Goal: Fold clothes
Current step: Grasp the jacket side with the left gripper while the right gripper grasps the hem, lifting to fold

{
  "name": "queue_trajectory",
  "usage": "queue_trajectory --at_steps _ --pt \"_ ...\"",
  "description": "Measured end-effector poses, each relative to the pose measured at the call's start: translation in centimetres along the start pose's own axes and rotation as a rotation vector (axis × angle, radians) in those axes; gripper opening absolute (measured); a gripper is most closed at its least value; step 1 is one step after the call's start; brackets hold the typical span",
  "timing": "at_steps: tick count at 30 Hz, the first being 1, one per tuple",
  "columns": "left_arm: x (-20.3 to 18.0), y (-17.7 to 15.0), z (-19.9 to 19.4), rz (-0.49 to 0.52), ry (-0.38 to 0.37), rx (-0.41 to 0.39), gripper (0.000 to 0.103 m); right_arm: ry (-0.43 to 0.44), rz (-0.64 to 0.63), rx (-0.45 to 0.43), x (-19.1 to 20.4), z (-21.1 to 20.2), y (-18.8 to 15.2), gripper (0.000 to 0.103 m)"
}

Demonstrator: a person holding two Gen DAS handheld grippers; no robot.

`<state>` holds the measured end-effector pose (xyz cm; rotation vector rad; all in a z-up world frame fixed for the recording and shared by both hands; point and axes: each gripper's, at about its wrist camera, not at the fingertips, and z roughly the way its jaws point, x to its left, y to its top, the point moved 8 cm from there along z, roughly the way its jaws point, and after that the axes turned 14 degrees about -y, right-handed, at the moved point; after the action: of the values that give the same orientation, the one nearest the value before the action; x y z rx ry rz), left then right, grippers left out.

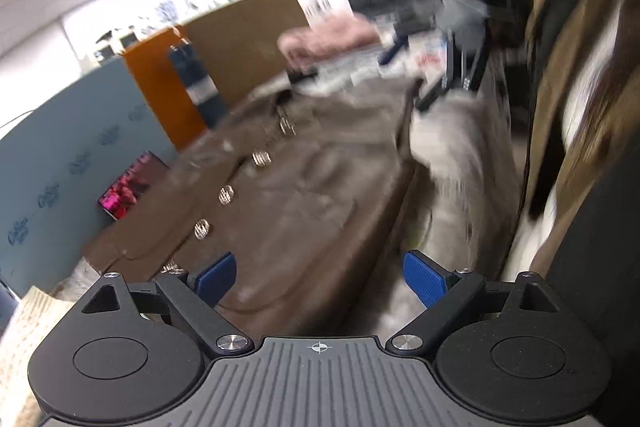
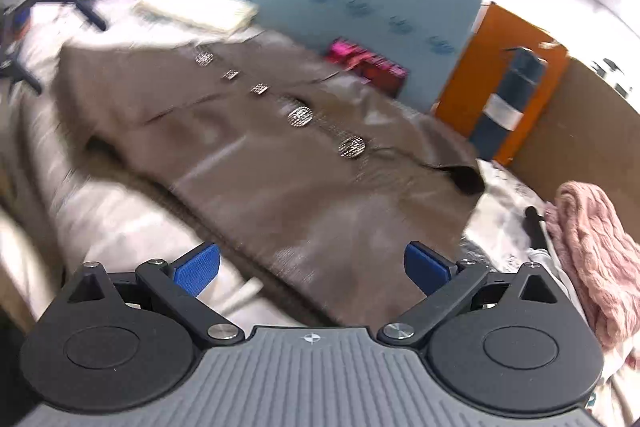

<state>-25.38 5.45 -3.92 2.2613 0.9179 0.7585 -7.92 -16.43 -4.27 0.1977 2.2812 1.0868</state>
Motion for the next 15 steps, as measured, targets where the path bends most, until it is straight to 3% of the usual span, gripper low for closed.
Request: queue_trajectory --at_steps 2,7,10,11,12,15 --pt "-0.7 -0.3 1.2 0.048 0.028 0.064 0.093 0.0 -0.031 0.014 0.6 0.1 -0.2 0.099" --pt "-0.2 0.0 1.8 0.047 0.069 0.036 0.091 0.042 -0.071 -0.005 1.9 0.8 0.4 0.099" --pt "0.2 -0.2 2.1 0.041 0.054 0.027 0.068 0.097 -0.083 -0.038 3.0 1.4 1.3 0.099" --pt "0.2 -0.1 2.0 0.044 0.043 0.019 0.046 0.109 -0.086 -0.046 3.4 1.7 1.6 0.099" --pt "0.4 -0.1 1.9 0.045 0.048 0.009 0.035 0.111 -0.087 -0.05 3.5 1.8 1.8 0.099" --pt "1.4 0.3 1.4 0.029 0.092 -0.038 0.034 0.11 -0.088 -0.06 3.7 2.3 2.4 0.099"
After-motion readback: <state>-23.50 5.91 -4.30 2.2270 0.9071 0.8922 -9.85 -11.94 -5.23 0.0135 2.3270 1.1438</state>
